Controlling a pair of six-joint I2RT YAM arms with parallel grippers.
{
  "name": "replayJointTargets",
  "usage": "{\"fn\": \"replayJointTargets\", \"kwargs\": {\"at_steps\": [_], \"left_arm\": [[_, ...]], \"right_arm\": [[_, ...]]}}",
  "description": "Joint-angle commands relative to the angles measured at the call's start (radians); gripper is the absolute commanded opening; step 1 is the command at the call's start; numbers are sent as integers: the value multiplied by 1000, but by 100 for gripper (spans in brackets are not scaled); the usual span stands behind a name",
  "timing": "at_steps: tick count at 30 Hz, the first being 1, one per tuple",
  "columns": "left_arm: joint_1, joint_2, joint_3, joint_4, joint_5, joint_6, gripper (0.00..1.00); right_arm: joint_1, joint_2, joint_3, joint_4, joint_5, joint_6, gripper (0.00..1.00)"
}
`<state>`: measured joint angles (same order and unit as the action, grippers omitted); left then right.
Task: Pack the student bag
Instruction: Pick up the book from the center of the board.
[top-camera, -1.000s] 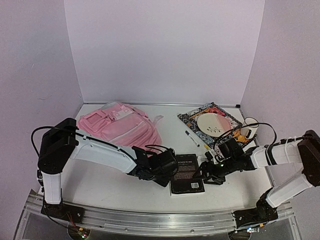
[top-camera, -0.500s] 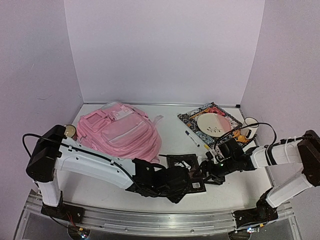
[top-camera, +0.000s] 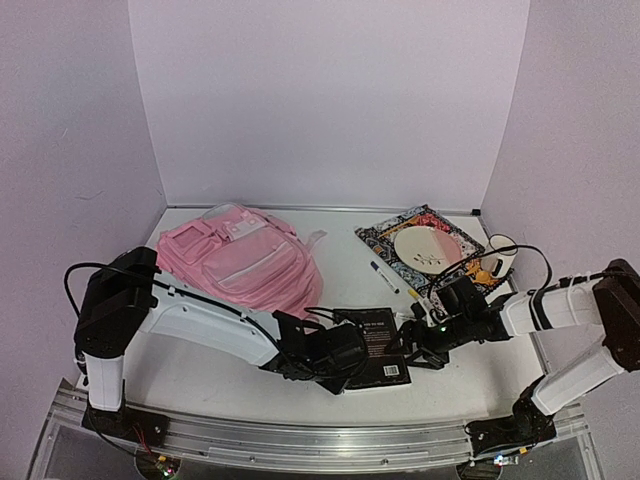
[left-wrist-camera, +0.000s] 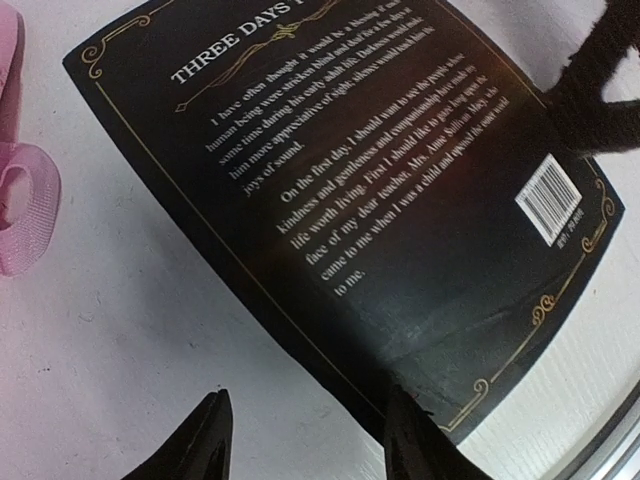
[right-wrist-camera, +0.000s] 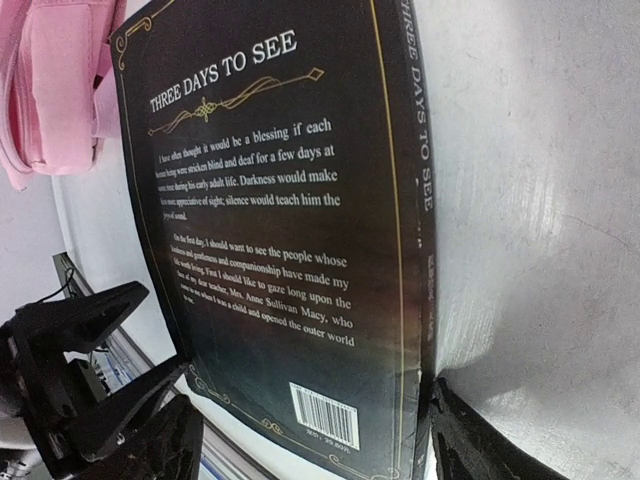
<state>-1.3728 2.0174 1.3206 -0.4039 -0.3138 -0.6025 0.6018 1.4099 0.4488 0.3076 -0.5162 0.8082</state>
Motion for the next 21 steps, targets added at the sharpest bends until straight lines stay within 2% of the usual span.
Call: {"fn": "replayJointTargets", "kwargs": {"at_steps": [1,4,9,14,21], "left_arm": [[25,10,-35,86,71,-51,43],[45,37,-80,144,133,-73,27],[63,57,-159,258,235,-125,11],[73,60,-211,344,295,-165,5],[82,61,-233,397,311,-188,4]], "right_arm": [[2,35,-16,-13,6,-6,78],[1,36,-25,20,-10,8,78],[1,48,-61,172,-83,62,78],[1,50,-92,398,-192,142,75],[3,-26,-71,477,-246,164,66]]}}
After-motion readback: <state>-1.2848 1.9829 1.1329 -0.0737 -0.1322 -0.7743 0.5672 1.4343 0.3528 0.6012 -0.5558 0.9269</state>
